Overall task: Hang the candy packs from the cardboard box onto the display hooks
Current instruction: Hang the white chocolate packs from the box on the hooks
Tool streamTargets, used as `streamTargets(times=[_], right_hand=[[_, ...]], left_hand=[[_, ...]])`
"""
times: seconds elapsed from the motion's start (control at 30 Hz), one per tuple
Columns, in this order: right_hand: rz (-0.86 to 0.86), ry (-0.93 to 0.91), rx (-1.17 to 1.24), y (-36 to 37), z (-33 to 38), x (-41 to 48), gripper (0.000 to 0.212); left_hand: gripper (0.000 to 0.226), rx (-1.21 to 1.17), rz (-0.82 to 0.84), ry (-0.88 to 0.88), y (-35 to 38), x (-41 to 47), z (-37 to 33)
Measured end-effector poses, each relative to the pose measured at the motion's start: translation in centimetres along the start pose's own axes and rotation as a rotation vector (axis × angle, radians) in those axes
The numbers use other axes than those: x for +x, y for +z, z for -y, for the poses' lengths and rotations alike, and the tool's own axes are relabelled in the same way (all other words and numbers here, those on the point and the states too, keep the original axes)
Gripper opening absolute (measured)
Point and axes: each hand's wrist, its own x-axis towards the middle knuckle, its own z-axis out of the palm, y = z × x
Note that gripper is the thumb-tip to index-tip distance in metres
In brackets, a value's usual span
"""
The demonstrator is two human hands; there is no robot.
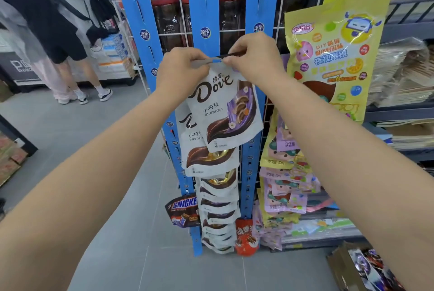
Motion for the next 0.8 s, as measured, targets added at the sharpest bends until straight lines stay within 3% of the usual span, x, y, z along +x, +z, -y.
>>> streamTargets(times=[0.13,0.23,0.5,0.67,0.8], right_hand=[[0.000,0.029,-0.030,0.1,0.1,0.1,0.012],[-0.029,0.040,-0.044,0.1,0.3,0.3,0.013],[-0.027,0.062,-0.087,-0.3,-0.2,0.6,0.017],[-0.001,0.074,-0.093,0.2,-0.6,0.7,0.016],[0.015,0.060,-0.095,0.4,-0.5,1.0,0.016]], left_hand=[[0.033,0.050,-0.081,-0.023,0.3,0.2,-0.6],[0.045,0.046,-0.052,-0.102,0.9,0.7,-0.9],[0.027,-0.265,-0.038,-0.330,1.7,1.6,-1.2],[0.022,-0.394,0.061,-0.358,1.4,1.7,-1.0],[0.029,-0.337,0.141,-0.272,0.8,2.0,-0.3]])
